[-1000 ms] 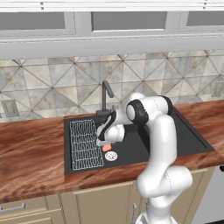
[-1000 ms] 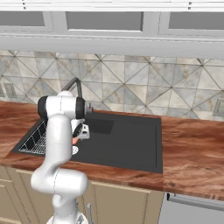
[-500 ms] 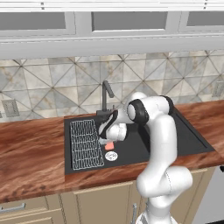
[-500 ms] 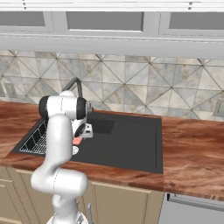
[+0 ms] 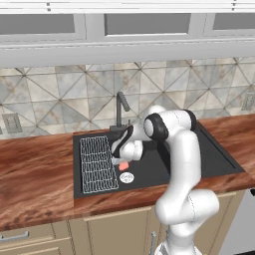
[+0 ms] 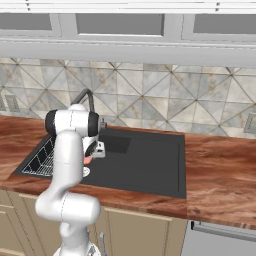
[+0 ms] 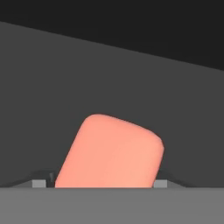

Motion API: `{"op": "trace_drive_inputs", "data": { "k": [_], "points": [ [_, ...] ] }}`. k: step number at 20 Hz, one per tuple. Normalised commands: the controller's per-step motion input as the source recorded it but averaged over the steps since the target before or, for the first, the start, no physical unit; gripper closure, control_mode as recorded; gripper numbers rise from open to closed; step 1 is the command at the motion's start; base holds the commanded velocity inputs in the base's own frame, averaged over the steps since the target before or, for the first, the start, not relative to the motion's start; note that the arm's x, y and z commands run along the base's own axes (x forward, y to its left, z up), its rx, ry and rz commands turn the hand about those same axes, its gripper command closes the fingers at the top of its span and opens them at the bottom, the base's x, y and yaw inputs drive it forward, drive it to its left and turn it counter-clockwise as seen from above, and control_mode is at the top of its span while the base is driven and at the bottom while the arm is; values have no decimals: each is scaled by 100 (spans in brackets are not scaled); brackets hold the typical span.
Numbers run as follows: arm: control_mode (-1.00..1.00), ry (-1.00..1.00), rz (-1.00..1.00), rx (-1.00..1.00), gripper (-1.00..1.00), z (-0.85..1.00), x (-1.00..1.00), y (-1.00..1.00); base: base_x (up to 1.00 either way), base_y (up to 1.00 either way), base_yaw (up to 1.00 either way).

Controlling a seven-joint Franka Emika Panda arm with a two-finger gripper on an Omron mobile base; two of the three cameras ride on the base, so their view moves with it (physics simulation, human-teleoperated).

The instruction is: Pick up the bar soap and sponge from the sink, and place them back in the cabinet, and close the cabinet doors.

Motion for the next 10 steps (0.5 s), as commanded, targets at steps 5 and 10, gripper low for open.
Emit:
{"op": "trace_drive_inputs", "data": {
  "k": [5,10],
  "points": [
    [-100,-6,0,0,100,1,-29,-30,0,0,0],
    [-100,-7,0,0,100,21,-57,-58,0,0,0]
  ]
}}
